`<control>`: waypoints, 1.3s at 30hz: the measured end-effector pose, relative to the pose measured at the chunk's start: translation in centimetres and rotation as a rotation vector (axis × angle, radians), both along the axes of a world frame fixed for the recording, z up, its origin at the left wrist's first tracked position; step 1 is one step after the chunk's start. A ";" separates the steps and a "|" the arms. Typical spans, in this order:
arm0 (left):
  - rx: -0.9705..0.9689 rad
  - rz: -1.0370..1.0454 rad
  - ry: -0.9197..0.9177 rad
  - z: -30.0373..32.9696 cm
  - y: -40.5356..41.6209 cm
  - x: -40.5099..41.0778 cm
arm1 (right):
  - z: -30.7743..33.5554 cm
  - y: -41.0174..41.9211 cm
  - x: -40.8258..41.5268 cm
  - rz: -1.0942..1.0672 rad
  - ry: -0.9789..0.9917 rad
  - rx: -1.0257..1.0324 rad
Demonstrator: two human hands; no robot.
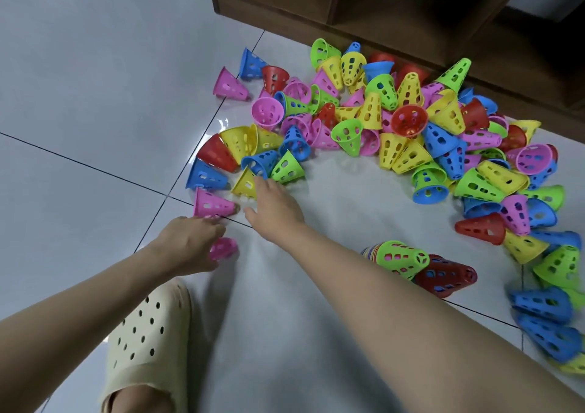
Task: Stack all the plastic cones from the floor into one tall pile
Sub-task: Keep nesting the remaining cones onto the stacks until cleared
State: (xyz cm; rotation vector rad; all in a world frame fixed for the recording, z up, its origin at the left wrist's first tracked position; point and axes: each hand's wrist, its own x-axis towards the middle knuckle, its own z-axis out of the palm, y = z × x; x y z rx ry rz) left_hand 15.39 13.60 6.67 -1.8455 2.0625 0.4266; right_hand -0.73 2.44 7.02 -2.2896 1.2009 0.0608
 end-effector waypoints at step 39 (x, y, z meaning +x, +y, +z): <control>-0.396 0.589 1.079 5.8 -4.4 -1.2 | 9.6 -3.8 -9.6 -0.144 -0.154 0.139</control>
